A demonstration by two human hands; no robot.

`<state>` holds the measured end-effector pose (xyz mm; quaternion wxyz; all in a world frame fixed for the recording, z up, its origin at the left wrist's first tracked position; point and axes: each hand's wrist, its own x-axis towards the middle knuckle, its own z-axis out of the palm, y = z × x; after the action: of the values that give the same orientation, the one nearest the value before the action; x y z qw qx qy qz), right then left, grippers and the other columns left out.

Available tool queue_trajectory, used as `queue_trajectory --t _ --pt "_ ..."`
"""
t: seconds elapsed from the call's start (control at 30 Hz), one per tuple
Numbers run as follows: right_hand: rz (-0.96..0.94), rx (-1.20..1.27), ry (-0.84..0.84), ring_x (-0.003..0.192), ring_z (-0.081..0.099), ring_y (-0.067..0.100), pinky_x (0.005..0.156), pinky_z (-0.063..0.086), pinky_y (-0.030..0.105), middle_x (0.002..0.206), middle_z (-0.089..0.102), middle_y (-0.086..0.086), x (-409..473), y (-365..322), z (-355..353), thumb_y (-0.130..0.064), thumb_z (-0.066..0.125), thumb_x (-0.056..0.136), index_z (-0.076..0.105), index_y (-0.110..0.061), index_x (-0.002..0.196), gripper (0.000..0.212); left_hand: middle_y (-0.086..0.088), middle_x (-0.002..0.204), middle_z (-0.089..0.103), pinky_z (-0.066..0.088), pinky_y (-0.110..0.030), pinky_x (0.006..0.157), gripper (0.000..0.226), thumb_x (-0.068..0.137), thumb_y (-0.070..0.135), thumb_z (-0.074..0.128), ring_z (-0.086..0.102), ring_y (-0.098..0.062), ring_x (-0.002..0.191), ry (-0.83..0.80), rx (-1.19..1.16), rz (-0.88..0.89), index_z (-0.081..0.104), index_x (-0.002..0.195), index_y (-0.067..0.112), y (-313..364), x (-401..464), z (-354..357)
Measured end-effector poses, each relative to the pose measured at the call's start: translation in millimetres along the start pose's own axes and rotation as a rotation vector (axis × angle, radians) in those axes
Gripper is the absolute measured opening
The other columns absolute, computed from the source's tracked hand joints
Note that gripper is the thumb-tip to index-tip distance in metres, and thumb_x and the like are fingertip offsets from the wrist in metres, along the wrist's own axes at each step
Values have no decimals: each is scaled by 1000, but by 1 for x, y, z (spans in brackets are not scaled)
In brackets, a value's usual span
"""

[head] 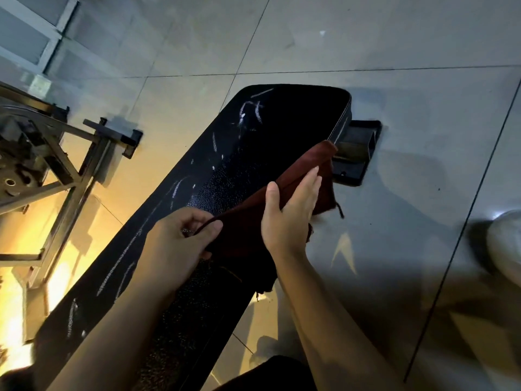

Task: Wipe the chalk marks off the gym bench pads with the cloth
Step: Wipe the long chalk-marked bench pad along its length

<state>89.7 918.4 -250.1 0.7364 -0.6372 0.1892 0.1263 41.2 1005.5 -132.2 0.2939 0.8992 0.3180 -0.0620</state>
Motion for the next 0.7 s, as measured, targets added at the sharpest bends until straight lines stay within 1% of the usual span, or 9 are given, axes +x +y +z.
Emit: queue_trajectory --t 0.13,0.23,0.33,0.4,0.47,0.53,0.57,0.63,0.7 --pt "-18 -10 24 150 -4 20 121 8 37 163 -6 5 8 -1 1 -29 44 102 -7 -17 154 73 3 81 70 56 -36 74 9 87 17 68 67 -15 74 -20 13 46 70 83 25 5 5 3" --pt "-8 -26 28 150 -6 18 119 1 31 164 -5 6 32 -6 -4 -27 41 103 -8 -13 154 72 10 90 69 52 -28 76 16 89 18 66 65 -9 83 -36 97 131 68 90 34 12 12 11" --pt "11 -34 28 149 -8 17 120 -3 30 163 -8 7 63 -11 -10 -27 40 104 -11 -11 153 73 16 113 53 40 -16 76 29 90 26 62 53 1 91 -45 296 238 57 116 37 18 20 29" --pt "32 -49 40 150 -8 17 121 -1 32 163 -8 7 86 -16 -13 -28 40 104 -11 -11 153 73 17 121 42 34 -17 87 46 92 32 59 43 1 104 -31 385 284 45 136 31 16 26 41" --pt "43 -77 68 150 -5 19 122 1 33 163 -6 9 113 -23 -17 -29 41 104 -9 -9 153 73 10 136 41 27 -24 99 54 96 47 46 37 -3 120 -24 473 313 35 145 28 5 30 50" --pt "48 -96 86 150 -4 20 122 1 33 163 -4 11 139 -30 -23 -30 41 104 -7 -7 154 73 7 152 32 19 -32 109 68 90 62 23 30 -12 136 -33 566 313 26 150 29 -8 31 56" --pt "48 -99 89 150 -4 20 122 2 33 163 -4 11 148 -33 -25 -30 42 104 -7 -8 154 74 7 155 28 13 -33 112 72 88 64 14 24 -13 140 -22 588 315 23 151 30 -14 31 58" --pt "43 -86 86 150 -4 20 122 2 34 163 -3 9 157 -35 -29 -32 43 103 -6 -10 154 75 10 157 23 7 -34 116 72 87 64 8 18 -11 143 22 575 322 20 151 34 -19 30 61" --pt "35 -54 75 150 -3 18 121 1 31 164 -4 6 152 -33 -31 -32 45 102 -6 -11 155 76 14 157 19 8 -34 117 64 89 63 8 14 -6 143 57 532 335 13 148 40 -19 29 64"
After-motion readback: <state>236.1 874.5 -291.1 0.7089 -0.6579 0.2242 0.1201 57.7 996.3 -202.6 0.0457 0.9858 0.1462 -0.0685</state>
